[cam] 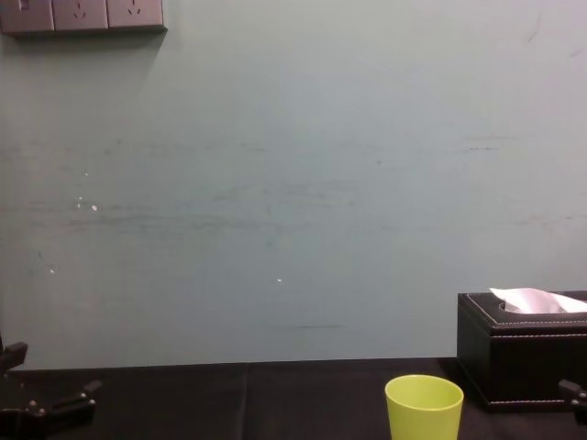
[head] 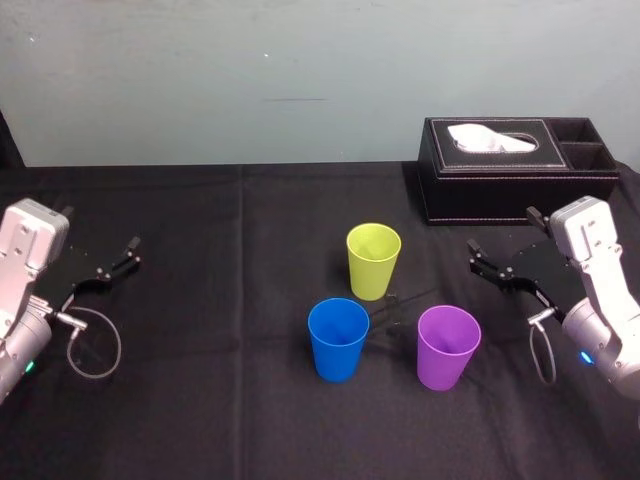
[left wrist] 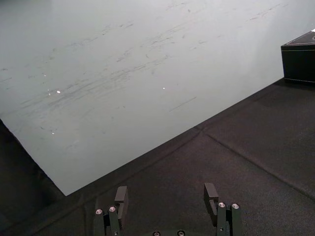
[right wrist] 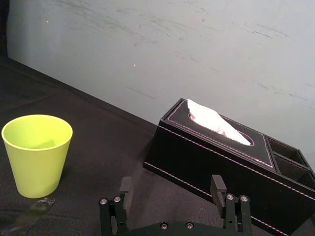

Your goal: Stack the three plastic cups sequentially using one hand.

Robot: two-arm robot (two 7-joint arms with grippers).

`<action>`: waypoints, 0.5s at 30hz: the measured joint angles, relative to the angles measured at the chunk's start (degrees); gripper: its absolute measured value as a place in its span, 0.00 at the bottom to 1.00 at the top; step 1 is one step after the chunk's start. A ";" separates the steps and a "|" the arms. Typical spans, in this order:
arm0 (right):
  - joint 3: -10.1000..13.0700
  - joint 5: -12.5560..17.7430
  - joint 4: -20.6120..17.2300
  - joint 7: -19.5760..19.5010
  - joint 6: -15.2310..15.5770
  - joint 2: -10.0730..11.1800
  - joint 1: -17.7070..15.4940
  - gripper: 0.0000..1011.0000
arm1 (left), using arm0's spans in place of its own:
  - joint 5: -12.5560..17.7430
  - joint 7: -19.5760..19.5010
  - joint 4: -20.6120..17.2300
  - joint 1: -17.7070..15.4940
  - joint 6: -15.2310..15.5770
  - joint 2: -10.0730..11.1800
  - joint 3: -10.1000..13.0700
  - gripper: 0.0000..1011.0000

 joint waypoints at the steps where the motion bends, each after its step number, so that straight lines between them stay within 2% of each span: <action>1: 0.00 0.00 0.00 0.00 0.00 0.00 0.00 0.99 | 0.00 0.00 0.00 0.00 0.00 0.00 0.00 1.00; 15: 0.00 0.00 0.00 0.00 0.00 0.00 0.00 0.99 | 0.00 0.01 0.00 0.00 0.00 0.00 0.00 1.00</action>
